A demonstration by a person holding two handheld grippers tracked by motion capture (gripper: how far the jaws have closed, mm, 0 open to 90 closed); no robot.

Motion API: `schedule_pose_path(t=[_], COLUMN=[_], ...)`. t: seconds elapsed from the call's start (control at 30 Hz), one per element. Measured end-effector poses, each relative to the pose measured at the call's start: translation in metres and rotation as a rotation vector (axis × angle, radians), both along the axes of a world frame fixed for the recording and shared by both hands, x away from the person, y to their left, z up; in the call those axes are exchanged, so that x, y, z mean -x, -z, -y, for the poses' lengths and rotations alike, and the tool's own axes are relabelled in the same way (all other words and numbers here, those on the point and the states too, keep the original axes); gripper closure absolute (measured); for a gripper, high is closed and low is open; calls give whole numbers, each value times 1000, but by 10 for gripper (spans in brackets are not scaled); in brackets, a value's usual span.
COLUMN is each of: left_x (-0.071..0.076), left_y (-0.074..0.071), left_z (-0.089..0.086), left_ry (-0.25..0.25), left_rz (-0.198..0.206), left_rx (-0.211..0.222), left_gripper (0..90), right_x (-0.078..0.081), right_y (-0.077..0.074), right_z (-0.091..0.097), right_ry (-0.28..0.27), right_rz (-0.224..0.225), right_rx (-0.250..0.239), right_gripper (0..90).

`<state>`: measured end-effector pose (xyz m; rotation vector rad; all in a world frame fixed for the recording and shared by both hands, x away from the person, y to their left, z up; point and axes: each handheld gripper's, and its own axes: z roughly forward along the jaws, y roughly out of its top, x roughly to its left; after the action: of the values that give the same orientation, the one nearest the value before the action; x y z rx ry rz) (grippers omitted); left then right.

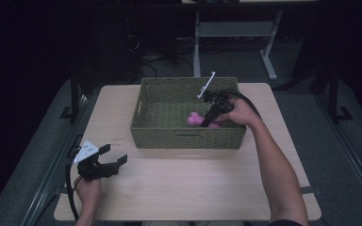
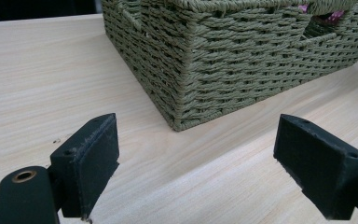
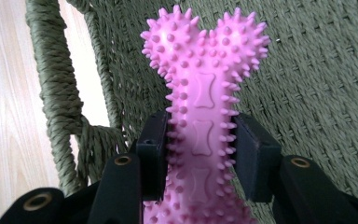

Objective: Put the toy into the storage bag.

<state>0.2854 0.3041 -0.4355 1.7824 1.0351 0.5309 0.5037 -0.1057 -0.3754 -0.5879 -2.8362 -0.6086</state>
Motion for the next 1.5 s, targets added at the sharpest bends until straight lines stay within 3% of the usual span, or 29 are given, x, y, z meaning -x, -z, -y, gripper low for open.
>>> schedule_pose_path(t=[0.67, 0.8, 1.5], left_x=[-1, -1, 0], left_y=[0, 0, 0], left_z=[2, 2, 2], left_ry=[5, 4, 4], left_rz=[-3, -3, -2], left_rx=[1, 0, -2], left_gripper=[136, 136, 136], right_x=[-1, -1, 8], right_y=[1, -4, -18], right_z=[0, 2, -1], right_ry=[5, 14, 23], right_rz=[-8, -1, 30], right_rx=[1, -35, -38], right_gripper=[560, 584, 512])
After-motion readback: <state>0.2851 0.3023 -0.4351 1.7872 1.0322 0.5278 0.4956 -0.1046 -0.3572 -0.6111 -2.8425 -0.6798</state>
